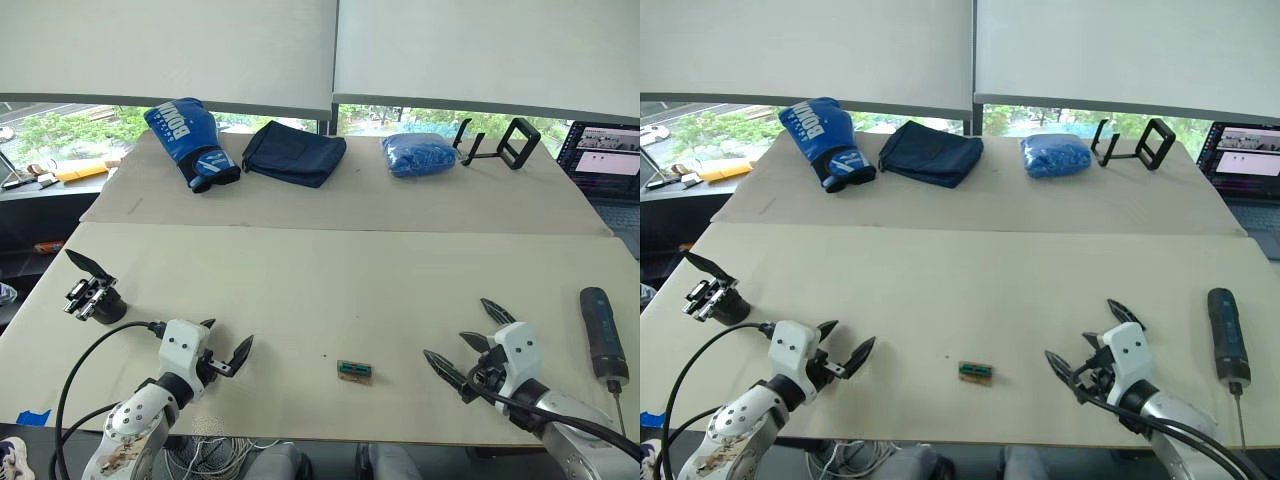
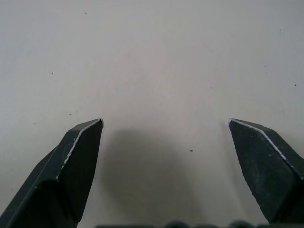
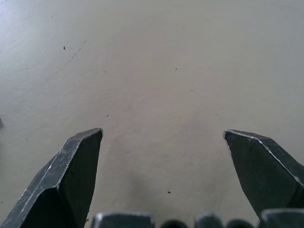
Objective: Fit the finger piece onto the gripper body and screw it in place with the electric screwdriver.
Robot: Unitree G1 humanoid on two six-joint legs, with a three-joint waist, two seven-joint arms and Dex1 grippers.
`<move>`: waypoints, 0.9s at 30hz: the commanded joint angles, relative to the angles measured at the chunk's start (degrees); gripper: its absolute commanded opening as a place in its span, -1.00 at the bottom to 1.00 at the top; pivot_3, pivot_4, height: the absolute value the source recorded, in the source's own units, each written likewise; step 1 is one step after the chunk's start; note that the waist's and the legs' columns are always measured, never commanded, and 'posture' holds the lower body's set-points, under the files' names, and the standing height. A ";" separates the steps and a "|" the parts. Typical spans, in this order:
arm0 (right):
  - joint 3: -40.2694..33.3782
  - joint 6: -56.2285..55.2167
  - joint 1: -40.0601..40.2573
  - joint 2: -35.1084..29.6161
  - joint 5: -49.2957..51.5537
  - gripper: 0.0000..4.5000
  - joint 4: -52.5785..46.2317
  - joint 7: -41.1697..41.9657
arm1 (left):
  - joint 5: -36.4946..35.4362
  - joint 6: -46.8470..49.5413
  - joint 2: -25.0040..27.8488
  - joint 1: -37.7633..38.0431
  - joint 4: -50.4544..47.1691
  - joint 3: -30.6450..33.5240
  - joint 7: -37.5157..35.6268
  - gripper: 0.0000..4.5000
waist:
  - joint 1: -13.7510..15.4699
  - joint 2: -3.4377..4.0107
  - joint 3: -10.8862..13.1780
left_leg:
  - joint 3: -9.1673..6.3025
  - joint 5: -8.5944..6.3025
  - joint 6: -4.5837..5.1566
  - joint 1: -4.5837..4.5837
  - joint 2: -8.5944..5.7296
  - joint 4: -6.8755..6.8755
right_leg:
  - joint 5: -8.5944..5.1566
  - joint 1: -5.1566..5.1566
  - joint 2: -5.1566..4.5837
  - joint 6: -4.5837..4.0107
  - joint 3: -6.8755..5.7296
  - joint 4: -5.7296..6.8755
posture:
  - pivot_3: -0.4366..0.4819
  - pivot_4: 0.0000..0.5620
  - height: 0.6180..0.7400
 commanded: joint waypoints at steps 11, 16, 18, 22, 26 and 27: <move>5.81 6.91 -26.76 -8.92 13.69 1.00 1.15 17.37 | -2.40 -4.88 -12.12 9.47 -4.22 14.10 12.83 0.99 | -1.69 -0.26 0.16 | -0.01 0.25 0.49 0.00 0.03 0.01 | 0.01 -0.04 0.01 -0.03 -0.01 -0.04 | -0.05 -0.47 1.00; 9.63 11.31 -35.14 -10.87 20.94 1.00 0.92 25.23 | -4.03 -6.96 -11.26 10.06 -0.83 21.77 13.76 0.99 | -1.56 -0.32 0.15 | 0.02 -0.18 0.77 -0.06 0.02 0.06 | -0.01 -0.05 0.01 0.00 0.01 -0.22 | -0.05 -0.47 1.00; 10.89 11.38 -36.49 -11.67 21.07 1.00 1.34 26.91 | -4.52 -7.04 -10.06 9.02 0.65 23.56 13.28 0.99 | -1.11 -0.32 0.15 | 0.00 -0.24 0.86 -0.12 0.01 0.06 | -0.02 -0.06 0.01 0.02 0.02 -0.31 | -0.05 -0.47 1.00; 12.31 10.31 -37.74 -11.80 19.62 1.00 2.68 27.55 | -5.36 -6.73 -6.72 5.99 5.18 25.54 11.79 0.99 | -0.30 -0.31 0.15 | -0.10 -0.28 0.83 -0.35 -0.06 0.18 | -0.02 -0.06 0.00 0.02 -0.03 -0.52 | -0.05 -0.47 1.00; 12.40 9.83 -37.30 -11.48 18.59 1.00 3.09 27.01 | -5.32 -7.19 -3.76 3.98 9.88 26.02 9.57 0.99 | -0.35 -0.32 0.16 | -0.09 -0.51 0.39 -0.44 -0.07 0.49 | 0.01 0.01 -0.01 0.07 -0.04 -0.51 | -0.05 -0.47 1.00; 12.36 9.87 -36.94 -11.50 18.53 1.00 2.81 26.86 | -5.07 -7.61 -2.84 3.39 11.44 26.41 9.06 0.99 | -0.47 -0.31 0.16 | -0.09 -0.52 0.37 -0.43 -0.06 0.52 | 0.06 0.03 -0.01 0.14 -0.03 -0.49 | -0.05 -0.47 1.00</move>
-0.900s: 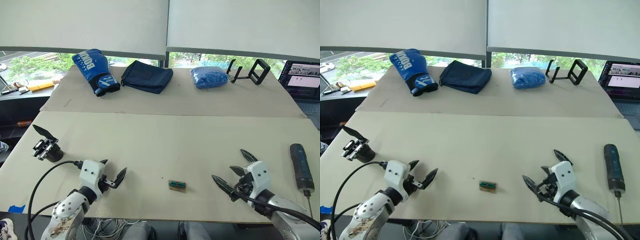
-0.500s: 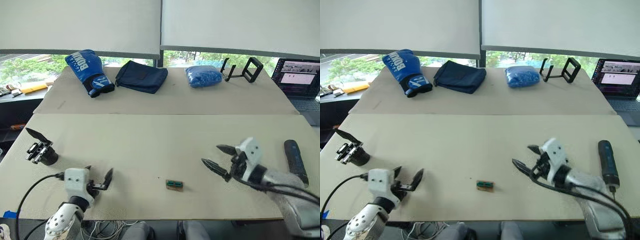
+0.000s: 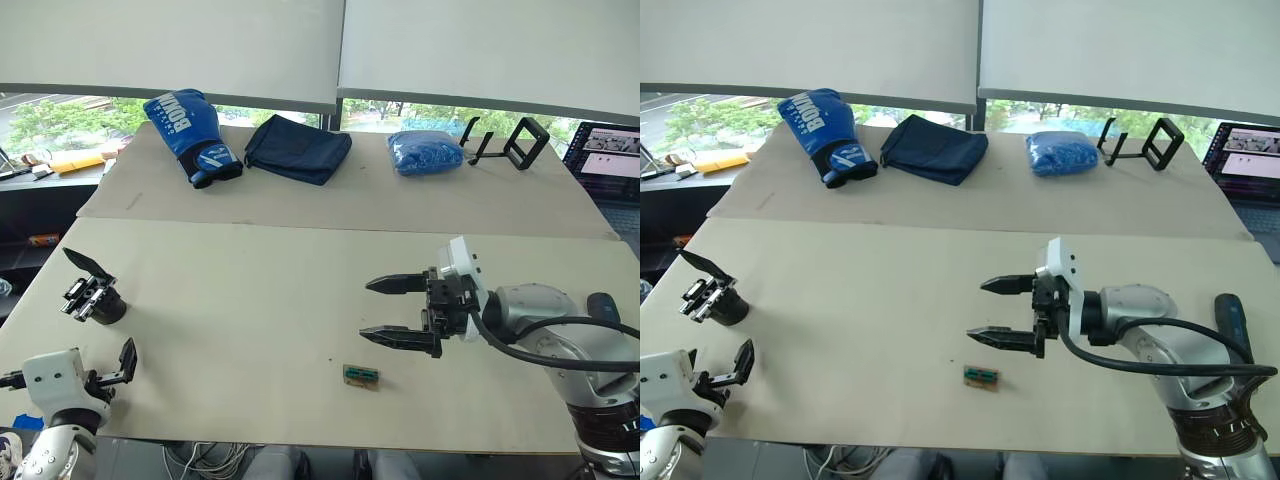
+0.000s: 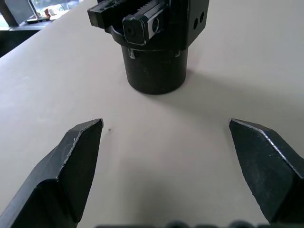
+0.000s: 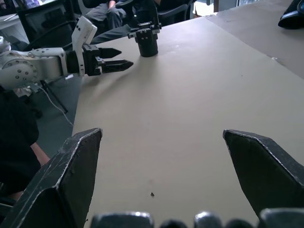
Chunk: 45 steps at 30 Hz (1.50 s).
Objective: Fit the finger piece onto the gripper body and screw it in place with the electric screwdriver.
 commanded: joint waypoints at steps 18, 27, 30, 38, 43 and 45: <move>-3.38 -0.81 4.47 0.49 0.49 1.00 -4.66 -5.82 | 2.84 -5.10 11.96 -18.07 22.81 -0.42 -3.92 0.99 | -0.95 -0.01 0.00 | 0.00 0.19 -0.41 0.20 0.01 -0.03 | 0.10 -0.07 -0.03 0.01 -0.05 0.48 | -0.05 -0.47 1.00; -4.76 -1.36 6.48 0.45 0.13 1.00 -5.75 -7.93 | 1.71 -6.67 11.90 -19.64 22.72 -0.54 -5.25 0.22 | -1.07 -0.01 0.00 | 0.01 0.21 -0.45 0.25 0.02 -0.03 | 0.10 -0.03 -0.03 0.01 -0.13 0.49 | -0.05 -0.47 1.00; -5.12 -1.56 6.78 0.32 -0.19 1.00 -5.76 -8.26 | 1.46 -6.78 11.30 -19.22 20.32 -1.65 -6.07 0.03 | -1.04 -0.02 0.00 | 0.00 0.22 -0.45 0.25 0.01 -0.03 | 0.10 -0.01 -0.03 0.01 -0.16 0.48 | -0.05 -0.47 1.00; -5.63 -1.91 9.71 -0.15 -0.81 1.00 -7.87 -9.85 | -1.85 12.17 0.86 -19.07 -14.72 -21.20 1.56 0.03 | 0.44 -0.23 0.13 | -0.02 0.21 -0.46 0.07 -0.15 0.15 | 0.21 0.04 -0.25 0.21 -0.26 0.39 | -0.05 -0.47 1.00; -4.93 -1.32 13.11 0.21 -1.01 1.00 -11.12 -12.21 | 4.74 18.57 -2.87 -24.11 -17.27 -37.55 4.18 0.03 | -0.47 -0.14 0.10 | -0.06 0.23 -0.45 0.01 -0.13 0.37 | 0.23 0.03 0.01 0.24 -0.14 0.48 | -0.05 -0.47 1.00; -4.58 -1.12 13.88 0.54 -0.86 1.00 -11.81 -13.22 | 8.42 17.58 -4.45 -26.37 -12.92 -42.06 5.16 0.03 | -1.12 -0.14 0.10 | -0.02 0.29 -0.54 0.08 -0.06 0.35 | 0.22 0.06 0.12 0.24 -0.09 0.50 | -0.05 -0.47 1.00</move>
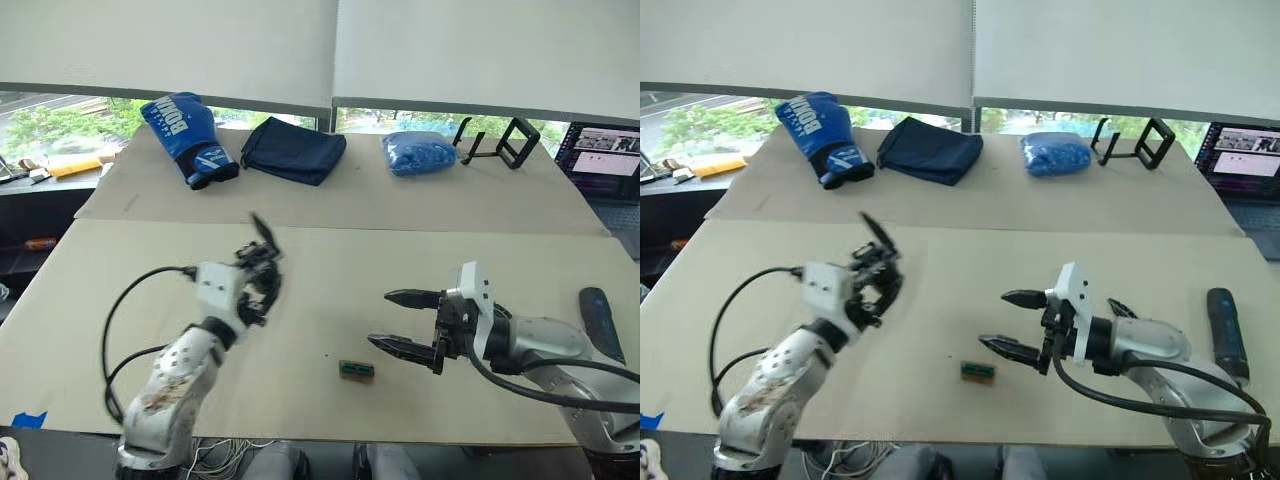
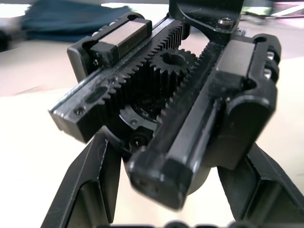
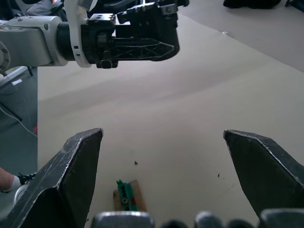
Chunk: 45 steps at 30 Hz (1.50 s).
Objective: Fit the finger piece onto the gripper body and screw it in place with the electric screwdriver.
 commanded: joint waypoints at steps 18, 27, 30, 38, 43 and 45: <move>0.02 -1.73 0.96 1.61 -2.22 1.00 -2.20 -5.36 | 1.46 -4.54 2.73 -9.49 22.80 -2.19 -17.12 0.98 | 0.30 0.01 0.00 | -0.04 0.28 0.17 -0.09 0.20 0.01 | 0.01 -0.18 0.01 -0.07 0.03 0.09 | -0.05 -0.47 1.00; -1.03 -1.92 3.61 1.30 -2.47 1.00 -4.53 -6.14 | 4.29 -25.84 9.88 -26.06 48.32 -7.48 -44.97 0.98 | 1.20 0.03 -0.01 | -0.07 0.39 0.38 -0.24 0.10 0.10 | 0.03 -0.21 -0.03 -0.11 -0.18 0.05 | -0.05 -0.47 1.00; -1.18 -1.91 4.36 1.02 -2.74 1.00 -5.01 -6.37 | 4.51 -29.54 8.68 -29.20 55.18 -7.16 -48.30 0.98 | 1.08 0.04 -0.01 | -0.07 0.43 0.46 -0.27 0.05 0.09 | 0.03 -0.20 -0.03 -0.10 -0.21 -0.02 | -0.05 -0.47 1.00; -0.64 -2.34 5.62 1.57 -3.17 1.00 -5.67 -7.72 | 4.14 -35.75 6.96 -30.48 61.02 -4.64 -51.64 0.17 | 0.16 0.03 -0.01 | -0.08 0.45 0.45 -0.25 0.12 0.10 | 0.02 -0.18 -0.01 -0.09 -0.30 0.00 | -0.05 -0.47 1.00; 0.02 -2.68 5.77 2.14 -3.69 1.00 -5.45 -7.88 | -0.36 -28.59 5.34 -24.11 46.32 -1.46 -47.13 0.01 | -0.19 0.03 -0.01 | -0.11 0.45 0.45 -0.27 0.12 0.10 | 0.03 -0.20 -0.03 -0.09 -0.27 -0.01 | -0.05 -0.47 1.00; 0.18 -2.77 5.87 2.36 -3.89 1.00 -5.56 -7.91 | -0.70 -23.00 4.09 -20.37 37.11 0.34 -40.05 0.01 | -0.20 0.03 0.00 | -0.13 0.45 0.45 -0.32 0.12 0.10 | 0.03 -0.23 -0.03 -0.09 -0.27 -0.03 | -0.05 -0.47 1.00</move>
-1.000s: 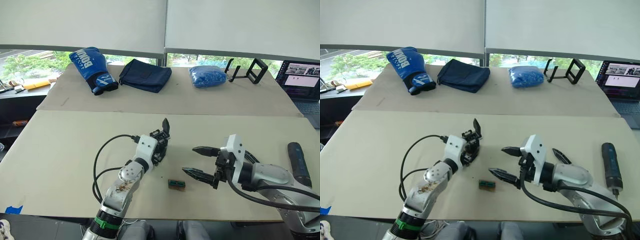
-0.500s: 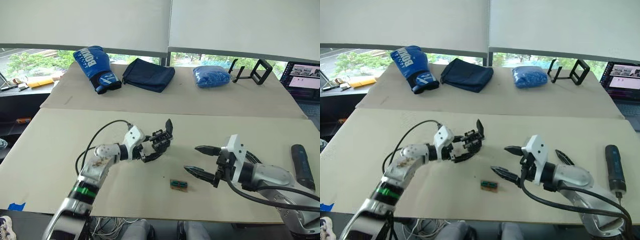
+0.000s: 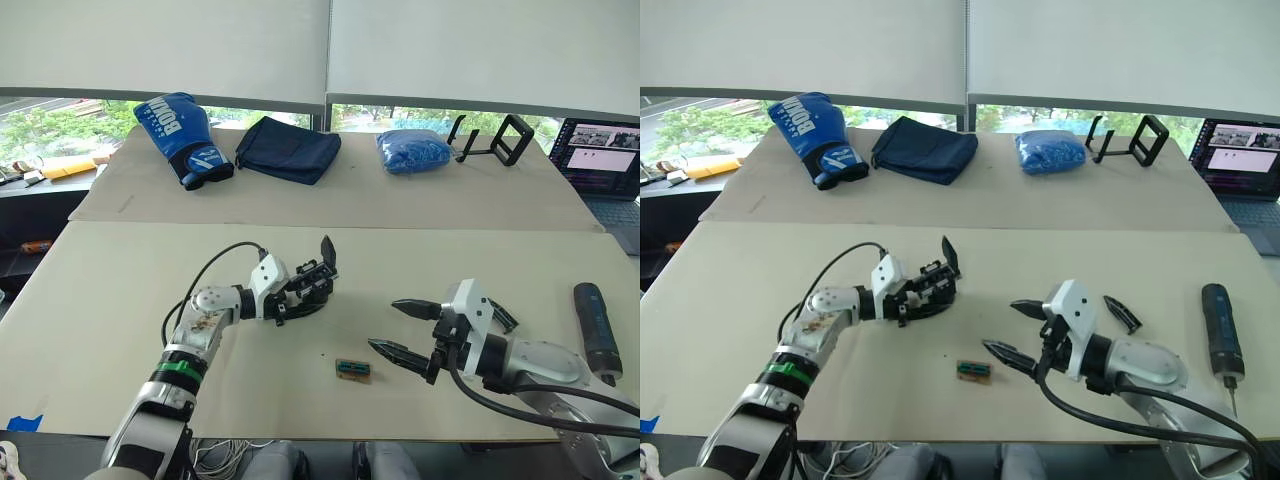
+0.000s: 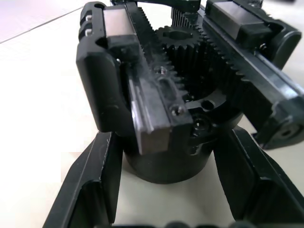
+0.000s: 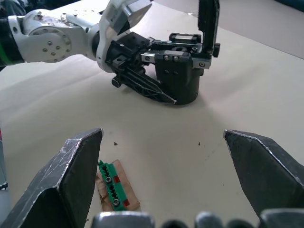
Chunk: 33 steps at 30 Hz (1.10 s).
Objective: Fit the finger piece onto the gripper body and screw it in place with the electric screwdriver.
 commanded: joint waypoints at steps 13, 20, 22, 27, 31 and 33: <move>-0.54 -2.98 1.62 0.70 -0.94 1.00 -2.14 -0.03 | 12.15 27.25 -14.27 11.64 -33.56 3.56 48.46 0.01 | 0.89 -0.01 0.01 | -0.15 -0.01 0.00 -0.04 -0.03 0.05 | 0.01 0.05 0.00 0.01 0.02 0.05 | -0.05 -0.47 1.00; -0.46 -3.14 0.98 1.21 -1.45 1.00 -1.37 0.00 | 11.97 25.20 -18.39 14.13 -30.85 2.38 50.84 0.23 | 1.61 -0.01 0.01 | -0.14 -0.02 0.01 -0.03 -0.03 0.07 | 0.00 0.06 -0.02 0.01 0.03 0.04 | -0.05 -0.47 1.00; -0.18 -3.28 0.73 1.05 -1.78 1.00 -1.11 0.40 | 9.97 25.57 -16.93 14.65 -31.76 2.99 47.74 0.68 | 1.57 -0.01 0.01 | -0.14 -0.01 0.01 -0.04 -0.01 0.05 | 0.00 0.04 -0.02 0.00 0.02 0.04 | -0.05 -0.47 1.00; -0.13 -3.08 -1.24 1.24 -1.83 1.00 0.26 0.84 | 1.95 27.95 -5.55 13.59 -30.38 6.24 31.55 0.96 | 1.25 0.02 -0.01 | -0.13 -0.01 0.00 0.01 0.02 0.05 | 0.00 0.02 0.00 -0.01 0.02 0.09 | -0.05 -0.47 1.00; 0.62 -3.74 -2.07 1.26 -2.60 1.00 1.39 1.62 | 1.54 19.19 3.22 7.93 -18.33 4.80 18.21 0.96 | 1.29 0.07 -0.03 | -0.13 0.00 -0.02 0.06 0.02 0.05 | -0.02 0.03 0.02 -0.03 -0.03 0.14 | -0.05 -0.47 1.00; 0.66 -3.57 -2.55 1.33 -2.49 1.00 1.50 1.64 | 2.37 13.24 5.16 3.99 -10.77 3.31 12.09 0.96 | 1.42 0.07 -0.03 | -0.13 0.00 -0.01 0.07 -0.04 0.06 | -0.02 0.07 0.02 -0.04 -0.03 0.12 | -0.05 -0.47 1.00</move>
